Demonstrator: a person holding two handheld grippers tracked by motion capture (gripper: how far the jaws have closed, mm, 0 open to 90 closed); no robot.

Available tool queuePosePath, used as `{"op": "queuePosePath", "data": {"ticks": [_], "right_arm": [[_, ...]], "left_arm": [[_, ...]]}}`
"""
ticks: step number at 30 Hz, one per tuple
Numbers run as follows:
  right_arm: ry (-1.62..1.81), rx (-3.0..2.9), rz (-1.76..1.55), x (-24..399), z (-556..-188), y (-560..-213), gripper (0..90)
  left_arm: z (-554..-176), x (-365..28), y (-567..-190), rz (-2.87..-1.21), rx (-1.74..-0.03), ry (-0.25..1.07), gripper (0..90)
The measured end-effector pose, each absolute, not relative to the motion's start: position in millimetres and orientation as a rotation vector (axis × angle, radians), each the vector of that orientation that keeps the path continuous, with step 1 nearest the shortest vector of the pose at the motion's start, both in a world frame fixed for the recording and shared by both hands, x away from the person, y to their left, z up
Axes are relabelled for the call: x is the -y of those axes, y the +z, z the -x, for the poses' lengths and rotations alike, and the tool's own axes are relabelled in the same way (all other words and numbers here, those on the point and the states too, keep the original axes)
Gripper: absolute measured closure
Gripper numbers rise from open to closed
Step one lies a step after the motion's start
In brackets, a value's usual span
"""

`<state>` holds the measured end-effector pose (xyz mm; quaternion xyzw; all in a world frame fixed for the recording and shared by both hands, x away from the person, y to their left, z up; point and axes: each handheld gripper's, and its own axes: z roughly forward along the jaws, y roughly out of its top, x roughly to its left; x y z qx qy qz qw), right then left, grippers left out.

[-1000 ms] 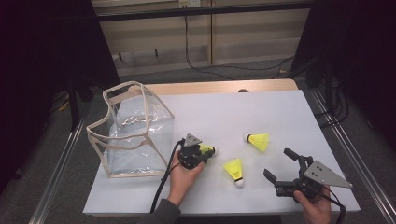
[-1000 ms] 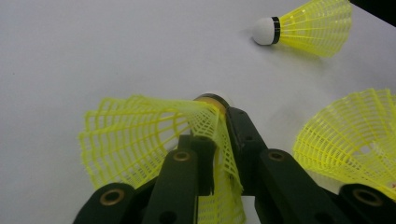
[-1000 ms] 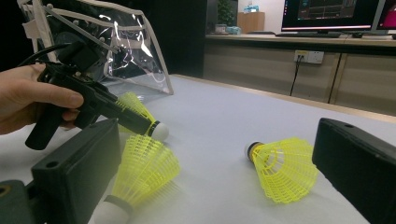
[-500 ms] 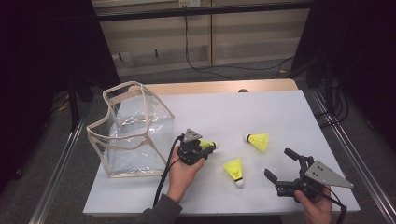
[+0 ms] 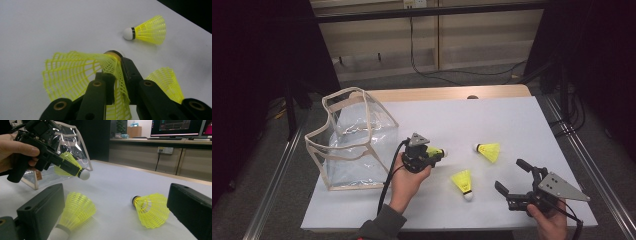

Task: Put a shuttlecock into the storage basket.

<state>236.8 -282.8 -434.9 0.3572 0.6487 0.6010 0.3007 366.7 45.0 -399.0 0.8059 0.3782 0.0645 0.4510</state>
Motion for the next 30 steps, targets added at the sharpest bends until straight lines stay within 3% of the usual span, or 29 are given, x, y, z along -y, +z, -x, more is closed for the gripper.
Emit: {"op": "queuePosePath", "data": {"ticks": [30], "right_arm": [[1.597, -1.721, -0.942, 283, -237, -435, 1.1]], "left_arm": [[-369, -53, -365, -1.992, -0.940, 0.171, 82.0]]}}
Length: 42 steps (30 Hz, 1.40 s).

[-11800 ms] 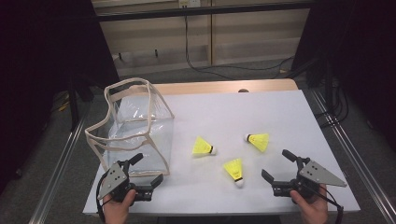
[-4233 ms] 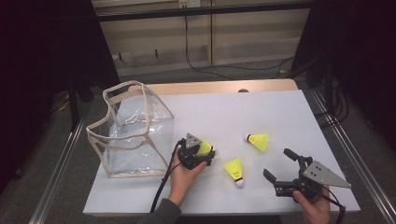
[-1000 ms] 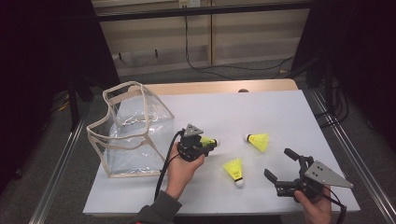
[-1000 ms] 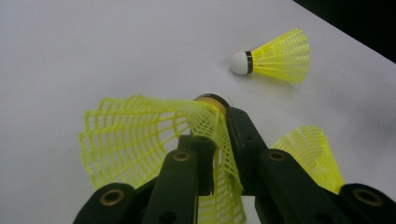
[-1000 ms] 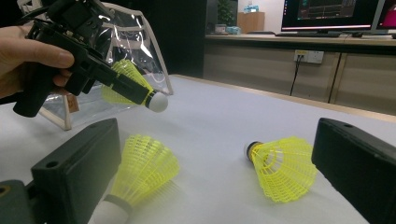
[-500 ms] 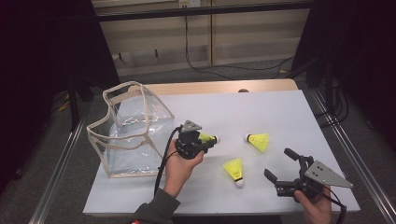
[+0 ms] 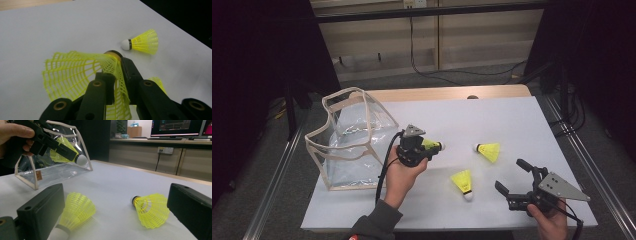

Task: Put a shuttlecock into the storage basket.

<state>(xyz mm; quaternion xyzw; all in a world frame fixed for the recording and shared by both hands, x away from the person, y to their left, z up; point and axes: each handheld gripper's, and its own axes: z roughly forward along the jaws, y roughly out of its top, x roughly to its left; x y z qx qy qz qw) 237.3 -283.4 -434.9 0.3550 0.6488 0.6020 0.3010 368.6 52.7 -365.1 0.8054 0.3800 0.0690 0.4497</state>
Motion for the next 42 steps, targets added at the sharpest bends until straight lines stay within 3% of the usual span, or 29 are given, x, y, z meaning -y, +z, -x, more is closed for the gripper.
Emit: {"op": "queuePosePath", "data": {"ticks": [42], "right_arm": [[1.594, -1.733, -0.949, 283, -238, -436, 1.2]], "left_arm": [[-377, -67, -334, -2.013, -0.952, 0.181, 82.1]]}}
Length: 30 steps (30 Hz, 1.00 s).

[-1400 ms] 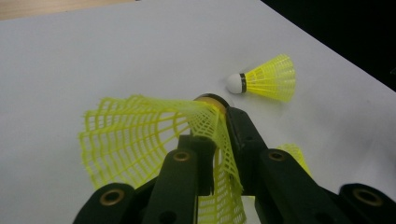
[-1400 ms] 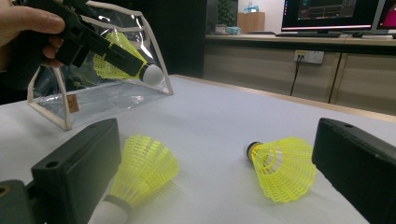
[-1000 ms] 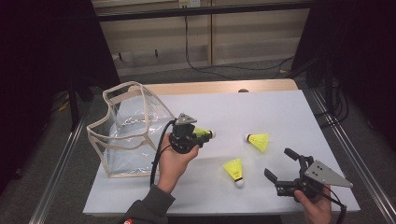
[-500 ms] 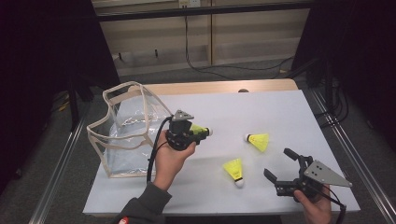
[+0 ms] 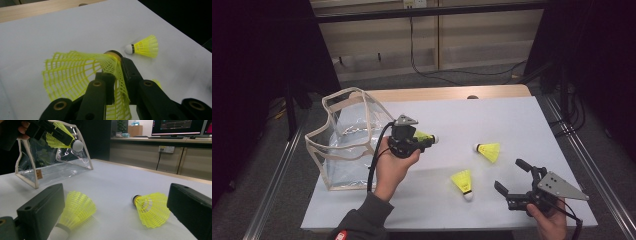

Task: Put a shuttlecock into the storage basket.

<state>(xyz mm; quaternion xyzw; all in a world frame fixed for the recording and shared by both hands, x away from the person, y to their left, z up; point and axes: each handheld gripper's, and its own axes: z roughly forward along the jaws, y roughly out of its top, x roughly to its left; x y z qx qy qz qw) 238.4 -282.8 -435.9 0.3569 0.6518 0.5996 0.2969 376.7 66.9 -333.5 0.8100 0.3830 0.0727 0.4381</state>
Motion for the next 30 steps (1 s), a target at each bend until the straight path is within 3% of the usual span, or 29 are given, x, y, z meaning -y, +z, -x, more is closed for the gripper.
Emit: {"op": "queuePosePath", "data": {"ticks": [30], "right_arm": [[1.601, -1.732, -0.945, 283, -238, -436, 1.3]], "left_arm": [[-381, -71, -311, -2.018, -0.945, 0.171, 82.1]]}}
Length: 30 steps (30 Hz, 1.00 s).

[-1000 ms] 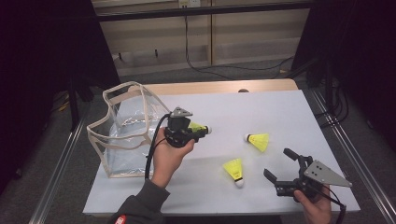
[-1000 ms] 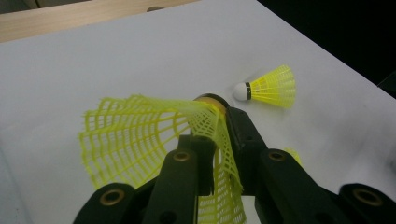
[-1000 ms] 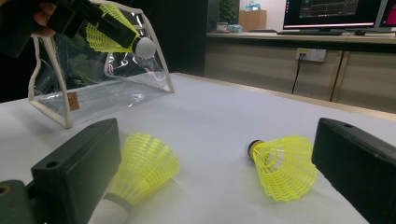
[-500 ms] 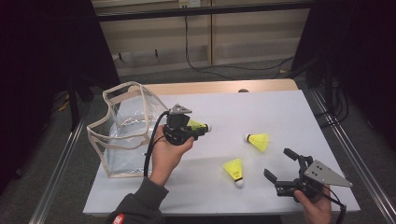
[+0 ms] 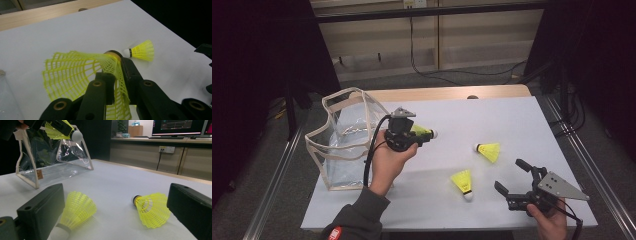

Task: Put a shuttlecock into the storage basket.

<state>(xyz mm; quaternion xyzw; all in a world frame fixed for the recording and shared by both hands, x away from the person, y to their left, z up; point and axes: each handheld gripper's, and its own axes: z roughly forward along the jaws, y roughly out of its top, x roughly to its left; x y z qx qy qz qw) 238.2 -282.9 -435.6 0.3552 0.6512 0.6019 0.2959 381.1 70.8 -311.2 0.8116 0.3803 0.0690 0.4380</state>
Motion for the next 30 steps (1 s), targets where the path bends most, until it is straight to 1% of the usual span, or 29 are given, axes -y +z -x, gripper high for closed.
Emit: {"op": "queuePosePath", "data": {"ticks": [30], "right_arm": [[1.600, -1.733, -0.941, 283, -238, -435, 1.3]], "left_arm": [[-384, -85, -288, -2.016, -0.948, 0.174, 82.1]]}}
